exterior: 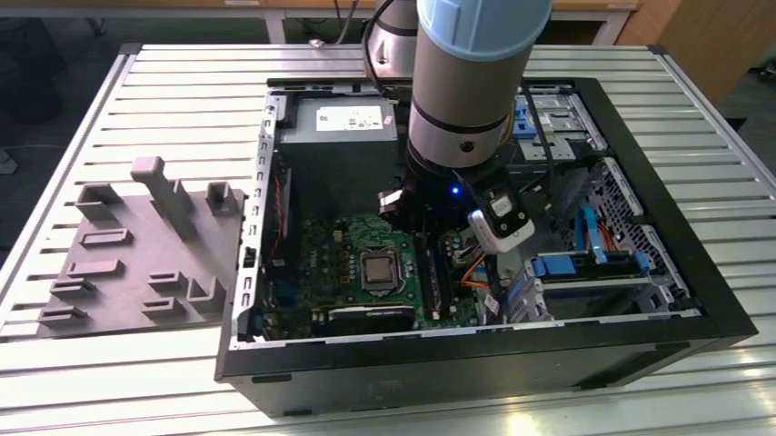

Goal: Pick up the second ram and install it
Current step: 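Insert the second ram into the second slot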

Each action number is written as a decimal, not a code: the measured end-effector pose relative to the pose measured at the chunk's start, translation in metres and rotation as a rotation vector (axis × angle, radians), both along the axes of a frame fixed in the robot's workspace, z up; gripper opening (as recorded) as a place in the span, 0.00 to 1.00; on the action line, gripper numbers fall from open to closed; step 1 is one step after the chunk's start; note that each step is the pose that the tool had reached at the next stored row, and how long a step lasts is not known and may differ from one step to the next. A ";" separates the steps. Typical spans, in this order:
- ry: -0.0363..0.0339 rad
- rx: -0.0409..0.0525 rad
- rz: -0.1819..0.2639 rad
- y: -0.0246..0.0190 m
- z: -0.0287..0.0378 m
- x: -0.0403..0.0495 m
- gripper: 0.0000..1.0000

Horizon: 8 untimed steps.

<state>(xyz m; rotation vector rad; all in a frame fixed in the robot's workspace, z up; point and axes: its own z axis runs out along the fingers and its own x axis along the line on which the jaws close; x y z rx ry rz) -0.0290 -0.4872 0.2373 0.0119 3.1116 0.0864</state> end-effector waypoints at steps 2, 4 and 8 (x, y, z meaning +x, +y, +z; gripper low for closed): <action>0.0000 0.0015 0.003 0.0001 -0.0001 0.0001 0.12; 0.0000 0.0020 0.004 0.0001 0.0000 0.0001 0.12; 0.0000 0.0032 0.004 0.0004 -0.0001 0.0002 0.12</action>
